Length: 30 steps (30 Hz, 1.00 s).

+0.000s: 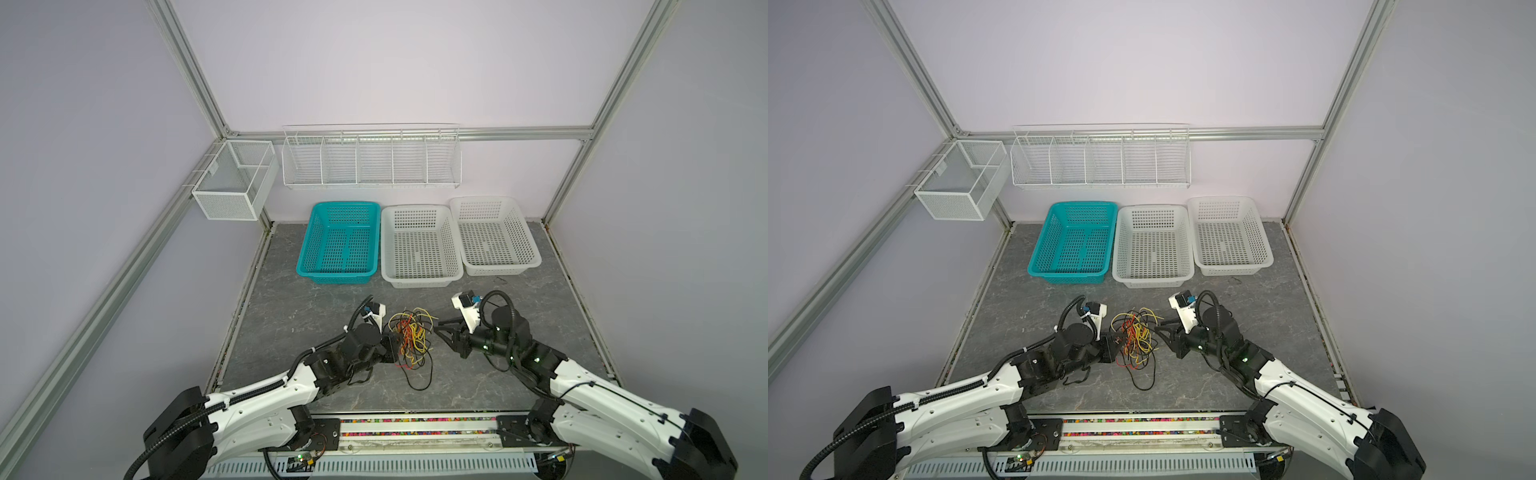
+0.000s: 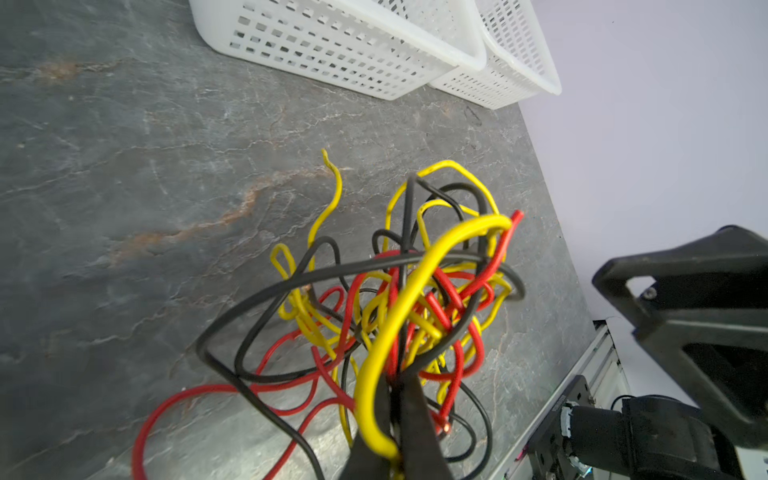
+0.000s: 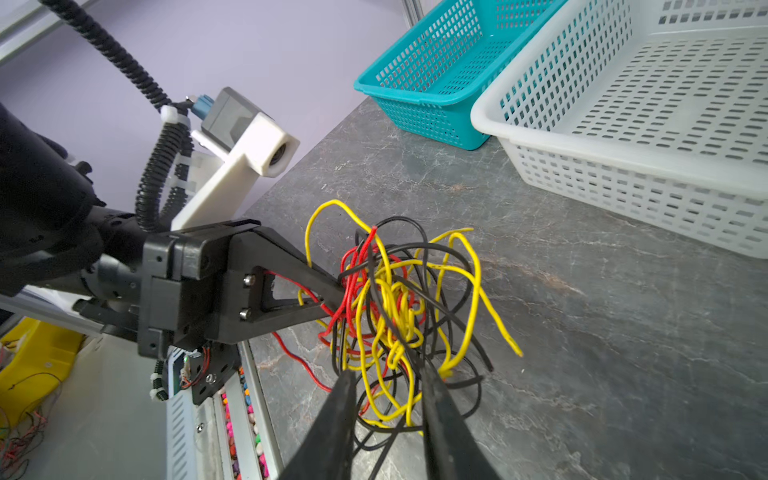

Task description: Untangle the cables

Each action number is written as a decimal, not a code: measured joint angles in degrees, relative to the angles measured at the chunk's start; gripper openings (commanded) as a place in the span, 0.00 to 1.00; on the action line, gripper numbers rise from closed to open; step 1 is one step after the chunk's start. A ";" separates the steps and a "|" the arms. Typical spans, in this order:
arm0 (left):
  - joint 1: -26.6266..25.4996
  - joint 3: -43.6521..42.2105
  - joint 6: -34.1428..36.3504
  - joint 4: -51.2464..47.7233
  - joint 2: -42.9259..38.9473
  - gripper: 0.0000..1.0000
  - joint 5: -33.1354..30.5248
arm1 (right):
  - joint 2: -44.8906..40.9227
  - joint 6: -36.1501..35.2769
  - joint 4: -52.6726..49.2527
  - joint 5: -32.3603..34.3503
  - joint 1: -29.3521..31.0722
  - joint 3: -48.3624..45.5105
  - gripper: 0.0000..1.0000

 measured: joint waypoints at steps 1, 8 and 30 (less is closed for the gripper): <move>0.00 -0.17 -0.17 0.02 -0.15 0.00 0.09 | 0.17 0.00 -0.37 -0.42 0.00 0.17 0.38; -0.02 -0.31 -1.07 1.31 0.52 0.00 2.03 | 4.33 0.04 -3.21 0.46 6.34 5.03 0.40; -2.73 -0.24 -3.82 1.42 3.13 0.00 2.43 | 20.83 2.73 -6.80 13.68 12.46 11.56 0.08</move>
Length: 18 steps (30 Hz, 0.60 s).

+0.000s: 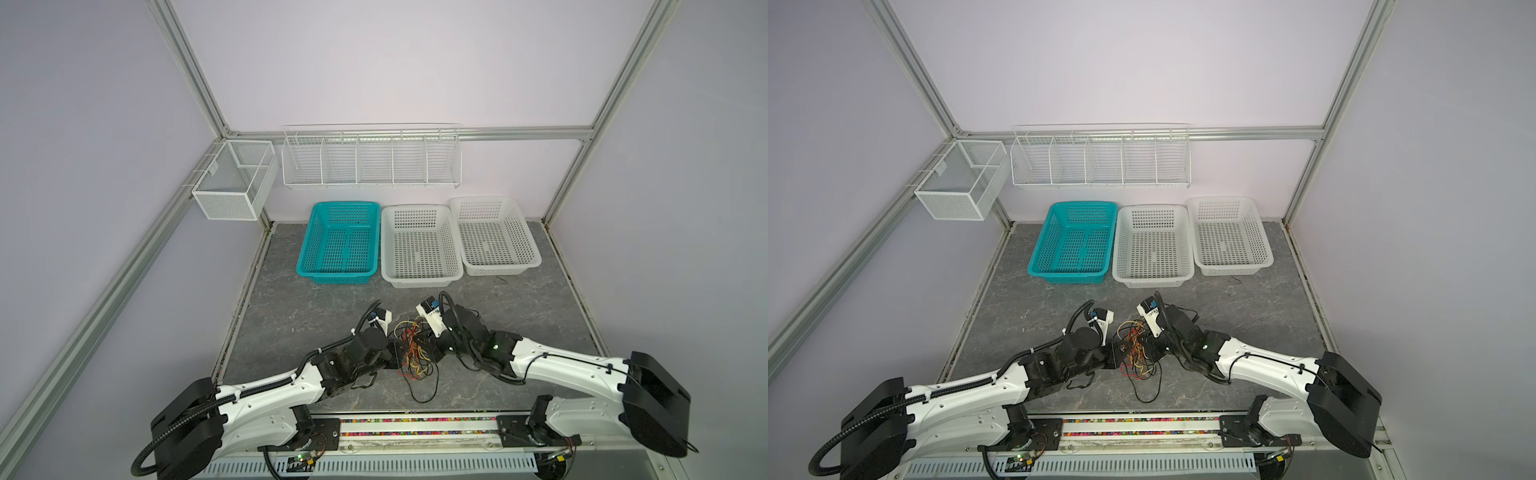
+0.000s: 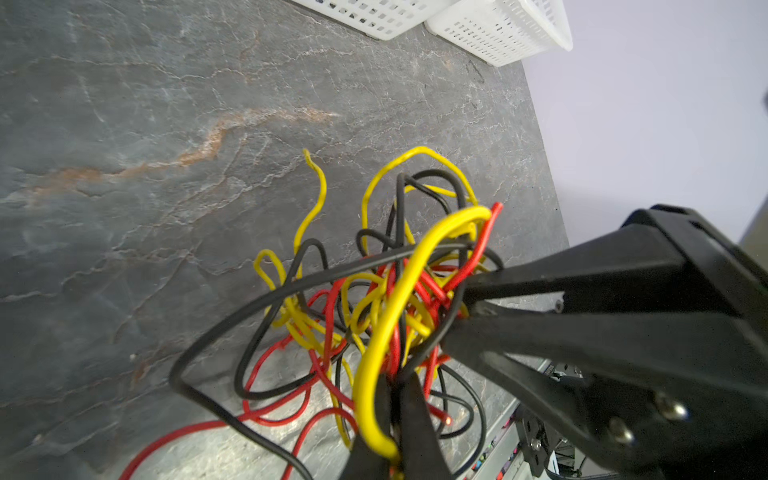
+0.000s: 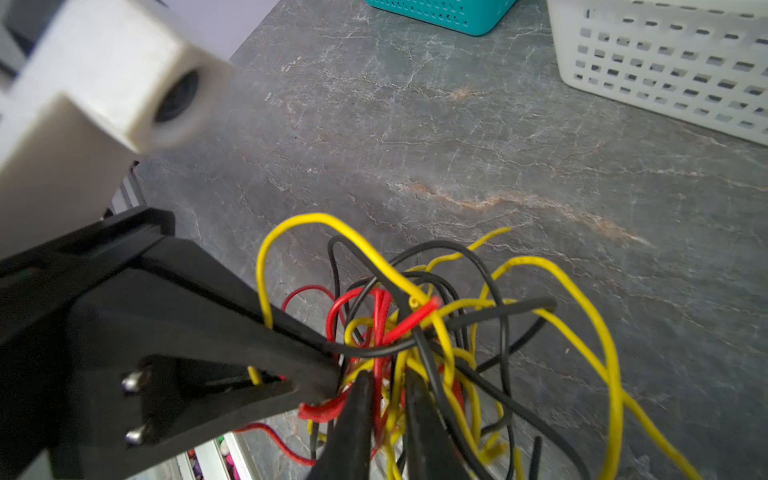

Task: Untangle the cables
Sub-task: 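Pull a red wire out with the right gripper while the left holds the bundle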

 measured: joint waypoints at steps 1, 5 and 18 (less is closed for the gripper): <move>-0.02 0.00 0.00 -0.35 -0.59 0.00 -0.24 | -0.09 -0.11 0.04 0.15 0.04 0.00 0.06; -0.09 -0.02 0.02 -1.99 -3.45 0.00 -1.18 | -1.75 -0.13 -0.42 0.72 0.42 0.00 0.06; -0.76 -1.97 -0.74 -3.10 -9.64 0.00 -5.22 | -14.82 -1.18 -8.85 1.66 0.07 -0.74 0.06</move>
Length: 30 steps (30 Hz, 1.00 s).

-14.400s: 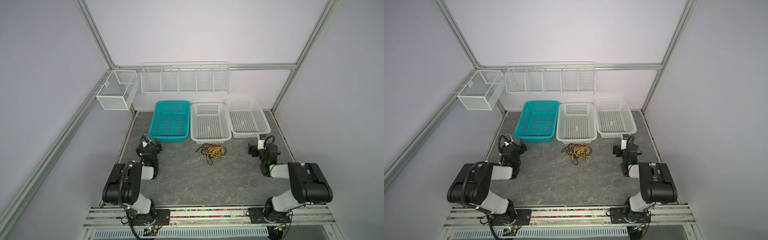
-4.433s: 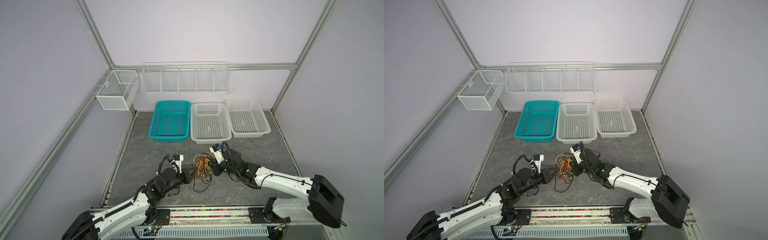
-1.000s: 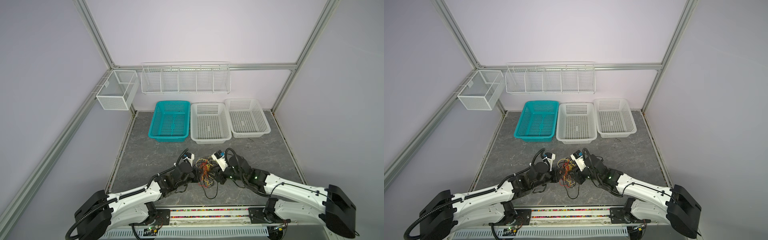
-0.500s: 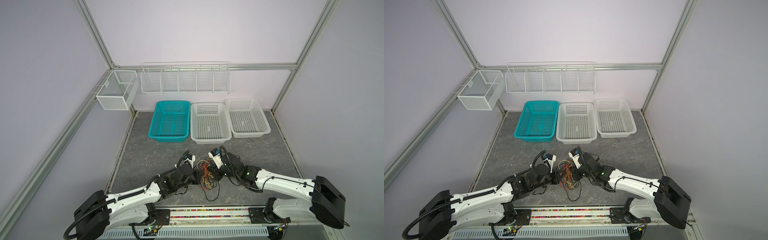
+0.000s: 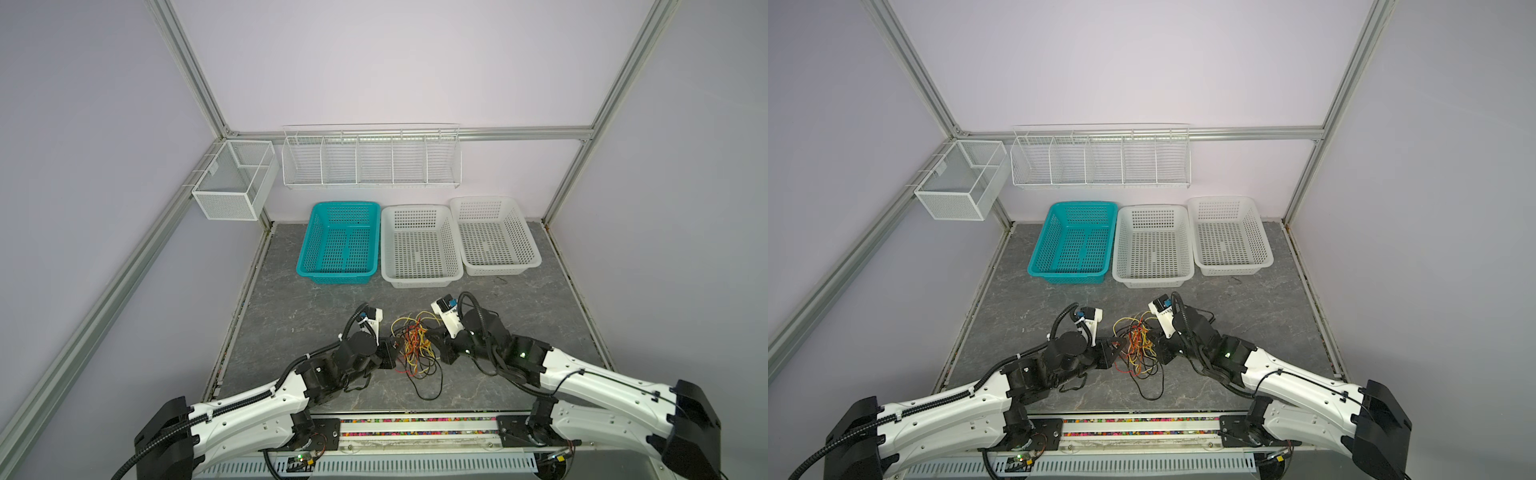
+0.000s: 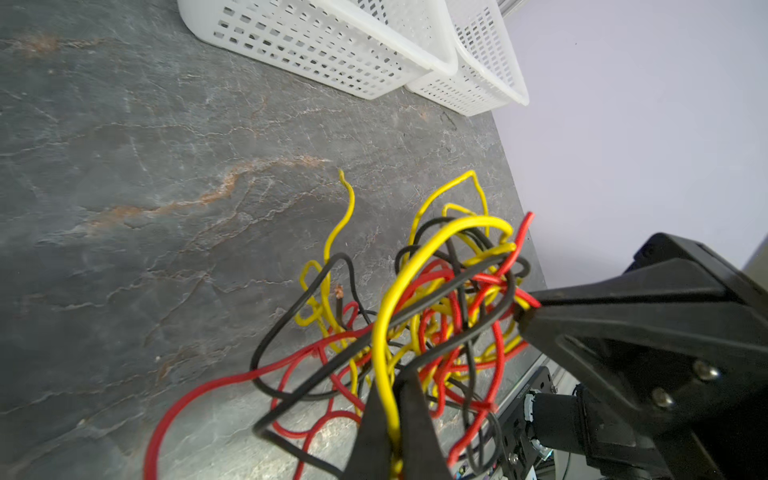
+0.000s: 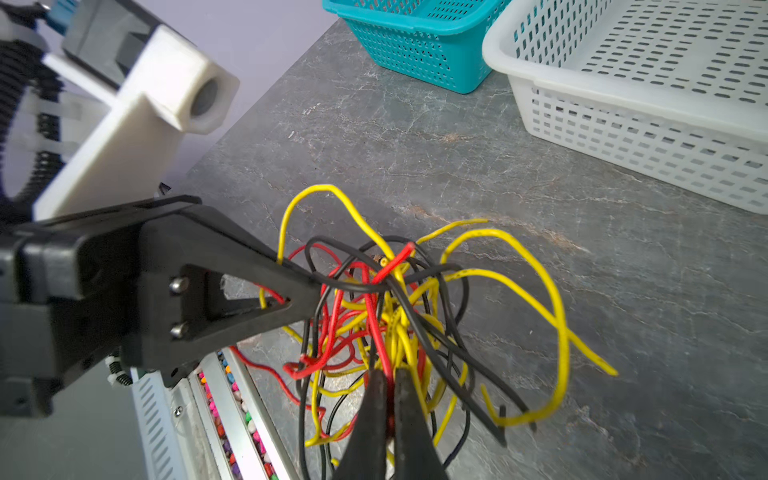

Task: Untangle the cables
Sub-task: 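Pull a red wire out with the right gripper while the left holds the bundle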

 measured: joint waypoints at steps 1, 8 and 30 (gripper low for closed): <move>-0.02 -0.33 -0.15 -0.24 -0.61 0.00 -0.42 | -0.92 -0.22 -0.85 -0.17 -0.07 0.00 0.06; 0.39 -1.33 -1.03 -3.45 -4.39 0.00 -3.48 | -8.09 -0.90 -8.09 2.27 -1.51 0.63 0.06; 4.90 -6.12 -2.08 -9.25 -1.33 0.00 -5.01 | -21.99 -3.54 -30.71 11.28 -9.46 25.33 0.06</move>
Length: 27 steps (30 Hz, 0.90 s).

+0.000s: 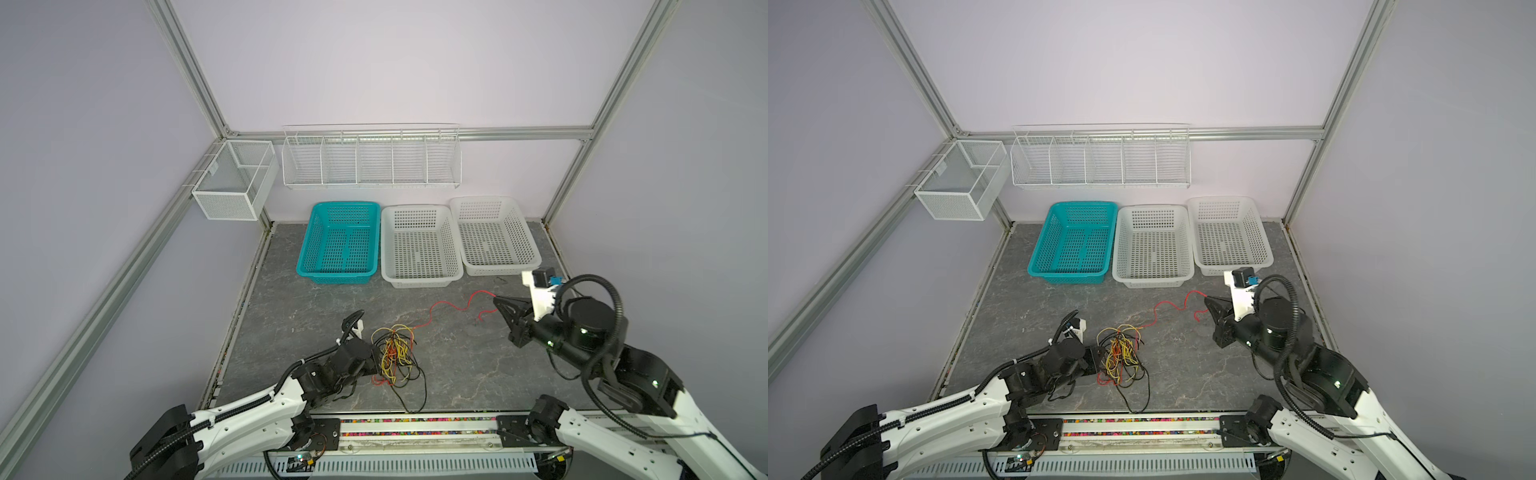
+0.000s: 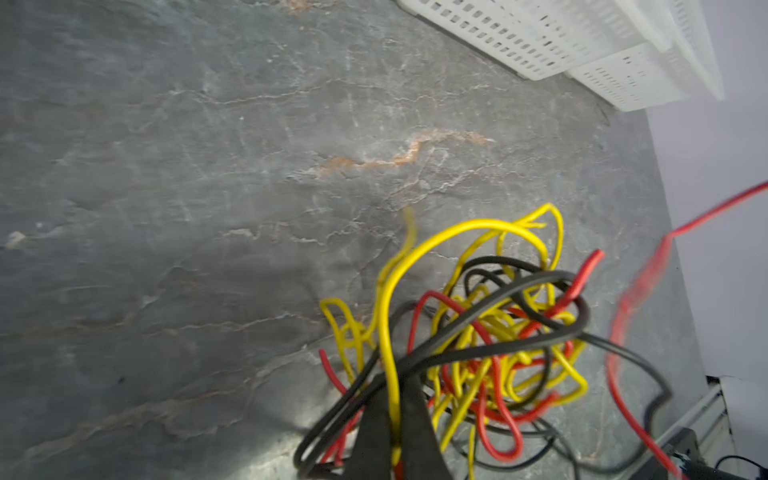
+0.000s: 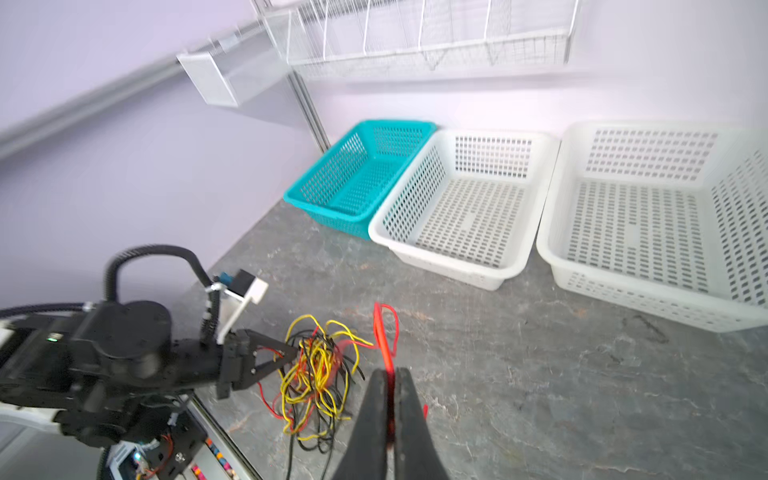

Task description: Untangle the cables

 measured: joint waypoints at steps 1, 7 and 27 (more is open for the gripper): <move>0.17 -0.17 -0.11 0.00 -0.02 0.00 0.02 | -0.17 -0.20 -0.59 0.02 -0.04 0.96 0.06; 0.68 -0.26 -0.17 0.09 -0.02 0.00 0.13 | -0.31 -2.16 -6.45 2.51 -0.07 6.78 0.06; 1.25 3.80 15.47 -0.92 -8.63 0.00 -5.90 | 10.19 -7.26 -6.97 11.06 -0.09 18.82 0.06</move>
